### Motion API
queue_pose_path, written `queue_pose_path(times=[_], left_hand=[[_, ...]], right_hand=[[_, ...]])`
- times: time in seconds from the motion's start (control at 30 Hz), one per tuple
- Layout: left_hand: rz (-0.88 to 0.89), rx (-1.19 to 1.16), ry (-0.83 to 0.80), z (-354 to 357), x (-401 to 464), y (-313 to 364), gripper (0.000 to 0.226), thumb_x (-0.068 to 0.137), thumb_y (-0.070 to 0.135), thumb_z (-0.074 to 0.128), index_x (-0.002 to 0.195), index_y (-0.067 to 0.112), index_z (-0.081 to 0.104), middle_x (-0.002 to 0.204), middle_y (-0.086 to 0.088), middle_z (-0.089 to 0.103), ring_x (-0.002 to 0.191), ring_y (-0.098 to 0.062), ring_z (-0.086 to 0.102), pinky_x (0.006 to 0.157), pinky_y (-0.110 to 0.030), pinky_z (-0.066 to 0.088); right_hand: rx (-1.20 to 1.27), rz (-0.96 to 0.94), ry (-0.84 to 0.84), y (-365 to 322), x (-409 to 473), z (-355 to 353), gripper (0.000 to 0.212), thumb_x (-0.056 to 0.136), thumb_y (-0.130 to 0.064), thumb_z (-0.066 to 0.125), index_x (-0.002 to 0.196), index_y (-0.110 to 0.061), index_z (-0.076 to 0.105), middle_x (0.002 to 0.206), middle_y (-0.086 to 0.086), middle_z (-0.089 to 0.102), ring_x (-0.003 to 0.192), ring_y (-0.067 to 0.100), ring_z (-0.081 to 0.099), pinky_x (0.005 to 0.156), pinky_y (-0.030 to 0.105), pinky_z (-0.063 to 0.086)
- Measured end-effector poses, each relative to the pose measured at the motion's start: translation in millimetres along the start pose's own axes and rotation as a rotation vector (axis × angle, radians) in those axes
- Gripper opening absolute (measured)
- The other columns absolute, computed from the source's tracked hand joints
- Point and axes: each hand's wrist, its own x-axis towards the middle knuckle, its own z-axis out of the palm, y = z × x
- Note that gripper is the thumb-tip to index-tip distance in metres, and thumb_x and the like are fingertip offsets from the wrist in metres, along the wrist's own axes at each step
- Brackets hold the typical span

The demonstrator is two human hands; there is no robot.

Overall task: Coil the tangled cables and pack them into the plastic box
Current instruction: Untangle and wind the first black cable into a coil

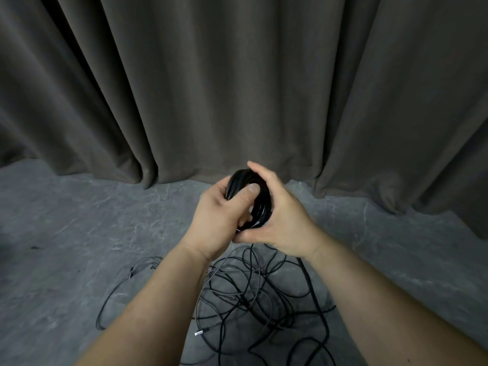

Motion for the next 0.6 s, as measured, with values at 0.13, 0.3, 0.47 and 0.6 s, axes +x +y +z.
queue_pose_path(times=[0.13,0.3,0.47,0.6], left_hand=[[0.041,0.226,0.147,1.1,-0.1,-1.5,0.010,0.095,0.019,0.058,0.086,0.017,0.063,0.050,0.009,0.054,0.051,-0.006,0.051,0.058,-0.024,0.048],[0.087,0.272,0.255,3.0,2.6,-8.2,0.018,0.096,0.023,0.056,0.110,0.018,0.067,0.059,0.015,0.059,0.056,-0.002,0.054,0.059,-0.018,0.044],[0.034,0.164,0.148,6.3,-1.1,-6.9,0.034,0.102,0.023,0.045,0.135,0.029,0.047,0.072,0.007,0.053,0.066,-0.001,0.052,0.071,-0.017,0.046],[0.140,0.170,0.212,7.5,-0.5,-4.9,0.026,0.100,0.028,0.046,0.119,0.039,0.061,0.103,-0.018,0.060,0.099,-0.042,0.056,0.094,-0.048,0.047]], right_hand=[[0.033,0.013,0.045,2.4,0.8,6.1,0.107,0.050,-0.032,0.089,0.136,-0.055,0.030,0.137,-0.010,0.046,0.125,0.011,0.051,0.101,0.042,0.047],[-0.042,0.011,0.117,2.9,3.4,4.3,0.105,0.054,-0.026,0.090,0.137,-0.053,0.031,0.129,-0.018,0.040,0.124,-0.004,0.044,0.106,0.027,0.041],[0.070,0.014,0.118,7.9,5.4,4.7,0.103,0.050,-0.033,0.090,0.134,-0.051,0.034,0.138,-0.013,0.045,0.129,0.001,0.044,0.109,0.034,0.040],[0.067,0.031,0.095,9.7,4.9,9.4,0.109,0.048,-0.042,0.090,0.140,-0.046,0.031,0.143,-0.008,0.045,0.133,0.007,0.042,0.110,0.041,0.038]])
